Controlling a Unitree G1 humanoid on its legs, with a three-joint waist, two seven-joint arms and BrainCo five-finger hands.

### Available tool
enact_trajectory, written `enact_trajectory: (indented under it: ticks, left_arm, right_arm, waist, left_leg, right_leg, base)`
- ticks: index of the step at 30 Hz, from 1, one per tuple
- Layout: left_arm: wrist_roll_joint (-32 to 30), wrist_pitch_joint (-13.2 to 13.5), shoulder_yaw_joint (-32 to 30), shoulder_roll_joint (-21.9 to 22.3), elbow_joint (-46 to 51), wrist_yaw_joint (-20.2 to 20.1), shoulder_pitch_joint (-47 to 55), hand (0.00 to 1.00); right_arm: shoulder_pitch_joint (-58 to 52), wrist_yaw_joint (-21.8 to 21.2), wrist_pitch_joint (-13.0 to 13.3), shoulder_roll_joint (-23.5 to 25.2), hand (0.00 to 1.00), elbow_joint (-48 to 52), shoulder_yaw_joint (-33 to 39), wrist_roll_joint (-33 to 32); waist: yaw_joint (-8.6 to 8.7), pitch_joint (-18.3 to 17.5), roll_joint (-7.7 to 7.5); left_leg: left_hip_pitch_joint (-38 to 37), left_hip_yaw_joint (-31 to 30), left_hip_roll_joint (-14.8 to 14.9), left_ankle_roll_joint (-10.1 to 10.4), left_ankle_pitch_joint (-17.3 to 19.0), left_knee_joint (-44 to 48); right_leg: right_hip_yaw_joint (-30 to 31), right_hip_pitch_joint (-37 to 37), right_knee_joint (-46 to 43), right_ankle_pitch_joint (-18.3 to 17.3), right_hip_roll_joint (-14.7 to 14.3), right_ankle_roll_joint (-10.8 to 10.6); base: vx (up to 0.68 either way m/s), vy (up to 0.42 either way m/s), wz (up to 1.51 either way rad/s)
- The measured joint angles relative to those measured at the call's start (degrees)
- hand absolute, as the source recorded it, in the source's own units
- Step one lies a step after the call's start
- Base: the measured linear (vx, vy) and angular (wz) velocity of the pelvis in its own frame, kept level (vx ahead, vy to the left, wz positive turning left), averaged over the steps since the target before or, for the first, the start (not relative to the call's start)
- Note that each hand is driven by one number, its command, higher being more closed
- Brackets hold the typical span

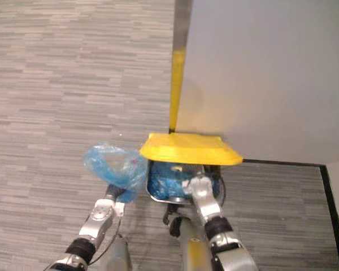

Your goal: Gather rubbish on tea table into small bin, then transfer packed bag to large trash can.

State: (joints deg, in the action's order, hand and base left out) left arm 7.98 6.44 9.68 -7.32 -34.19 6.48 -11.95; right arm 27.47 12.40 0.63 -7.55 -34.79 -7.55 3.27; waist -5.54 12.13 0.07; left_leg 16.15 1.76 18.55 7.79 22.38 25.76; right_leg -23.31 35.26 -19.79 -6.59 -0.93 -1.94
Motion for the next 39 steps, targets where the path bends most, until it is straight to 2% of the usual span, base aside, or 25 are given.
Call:
enact_trajectory:
  ticks: [1,2,3,4,5,7,9,13,16,19,24,26,31,39]
  left_arm:
    - [1.34,0.65,0.76,-1.05,1.63,0.10,-0.60,1.00]
    - [1.81,0.81,1.03,-1.05,2.08,0.11,-0.88,1.00]
    - [3.08,1.21,1.15,-1.49,3.38,0.07,-2.18,1.00]
    - [3.97,1.89,1.28,-1.58,4.81,0.27,-2.91,1.00]
    - [4.78,2.09,1.53,-1.79,5.65,0.56,-2.94,1.00]
    - [5.73,2.11,2.99,-2.28,6.15,0.66,-3.03,1.00]
    - [6.96,2.12,5.49,-2.71,8.52,0.65,-3.10,1.00]
    - [8.59,2.59,7.26,-3.16,11.52,0.60,-3.05,1.00]
    - [9.66,3.00,8.93,-3.98,14.14,0.51,-3.04,1.00]
    - [10.13,3.23,10.46,-5.29,15.67,0.16,-3.06,1.00]
    - [11.26,3.25,13.48,-5.48,19.94,-0.43,-3.22,1.00]
    - [11.40,3.36,15.27,-5.37,22.49,-0.73,-4.58,1.00]
    - [12.54,4.34,19.53,-5.21,26.98,-1.91,-7.61,1.00]
    - [11.96,4.45,23.25,-2.19,29.28,-1.21,-10.66,1.00]
  right_arm:
    - [3.57,0.21,-0.64,-0.60,0.00,-0.56,0.04,-1.22]
    - [4.95,0.23,-0.69,-0.92,0.00,-0.81,0.02,-1.54]
    - [8.99,0.64,-1.11,-2.34,0.00,-1.36,0.20,-2.41]
    - [12.16,1.27,-1.01,-3.53,0.00,-2.33,0.11,-3.51]
    - [14.29,1.38,-1.08,-4.41,0.00,-2.84,0.18,-4.25]
    - [17.52,1.71,-1.08,-4.68,0.00,-3.82,0.23,-5.25]
    - [22.30,2.26,-1.03,-5.69,0.00,-6.29,0.54,-6.99]
    - [25.04,2.42,-1.08,-6.48,0.00,-8.94,0.59,-9.33]
    - [25.99,2.79,-1.14,-6.64,0.00,-9.72,0.58,-10.75]
    - [27.99,2.89,-1.16,-6.71,0.00,-10.35,0.58,-11.40]
    - [29.48,2.83,-1.47,-7.34,0.00,-11.39,0.58,-12.33]
    - [29.86,2.71,-1.58,-7.89,0.00,-11.38,0.58,-12.32]
    - [29.90,2.30,-1.72,-8.27,0.00,-11.06,0.58,-12.30]
    - [30.23,2.13,-1.81,-8.19,0.00,-7.64,0.57,-12.29]
  waist:
    - [-0.17,0.80,-0.76]
    - [-0.65,1.07,-0.61]
    - [-0.52,2.21,-0.77]
    - [0.72,3.42,-1.64]
    - [0.34,3.42,-1.61]
    - [0.01,3.43,-1.62]
    - [-0.01,4.31,-2.10]
    - [-0.06,4.50,-2.14]
    - [0.11,4.87,-2.13]
    - [0.04,5.65,-2.34]
    - [0.07,5.88,-2.52]
    - [0.26,7.04,-2.51]
    - [0.67,7.48,-3.30]
    - [0.89,7.59,-3.30]
  left_leg:
    - [0.00,-0.19,-0.11,-0.03,-0.01,-1.02]
    - [0.04,-0.60,0.18,-0.25,-0.12,-1.63]
    - [1.20,-1.25,1.09,1.32,-0.51,-1.19]
    - [2.31,-2.47,0.57,4.74,-1.42,1.03]
    - [4.04,-2.15,0.35,5.14,-1.17,3.56]
    - [4.81,-1.66,-0.97,4.65,-0.87,6.00]
    - [4.78,-1.56,-1.97,3.27,0.48,6.16]
    - [4.95,-1.75,-2.72,3.24,0.50,6.63]
    - [5.79,-1.64,-3.38,3.26,0.14,6.53]
    - [6.03,-2.15,-4.02,3.29,-0.19,6.56]
    - [6.20,-2.57,-3.97,3.64,-0.37,6.68]
    - [5.82,-2.85,-3.85,3.67,-0.38,7.29]
    - [6.42,-2.76,-3.70,3.82,0.19,8.89]
    - [7.26,-1.87,-3.63,3.27,1.43,11.20]
  right_leg:
    - [-0.20,0.03,1.46,0.00,-0.53,-0.54]
    - [-0.41,0.17,1.27,-0.74,-0.85,-2.48]
    - [8.06,4.90,-11.77,1.72,-0.96,6.92]
    - [11.44,3.75,-10.99,-0.54,-1.19,6.29]
    - [10.22,3.82,-8.68,0.68,-1.44,5.61]
    - [8.38,3.35,-5.62,3.08,-1.87,5.35]
    - [7.42,2.60,-3.78,4.35,-2.03,6.29]
    - [7.37,1.40,-1.48,6.30,-1.94,5.56]
    - [7.91,0.46,0.62,8.17,-1.64,3.43]
    - [8.13,-0.18,2.53,10.03,-1.60,3.57]
    - [7.76,-0.44,2.78,10.10,-1.62,3.56]
    - [7.47,-1.39,2.88,10.09,-1.62,3.56]
    - [7.56,-1.50,2.56,10.08,-1.53,3.56]
    - [8.45,-0.77,1.69,10.06,-1.55,3.54]
  base:
    - [-0.08,-0.117,-0.16]
    - [-0.04,-0.142,-0.04]
    - [0.01,-0.201,0.48]
    - [0.03,-0.244,0.49]
    - [0.02,-0.180,0.34]
    - [-0.03,-0.059,-0.08]
    - [-0.07,-0.028,0.13]
    - [-0.09,0.015,0.02]
    - [-0.14,0.051,0.02]
    - [-0.06,0.032,0.03]
    - [-0.01,0.003,0.02]
    - [0.01,0.013,0.04]
    - [0.00,0.000,0.00]
    - [-0.02,0.011,-0.05]
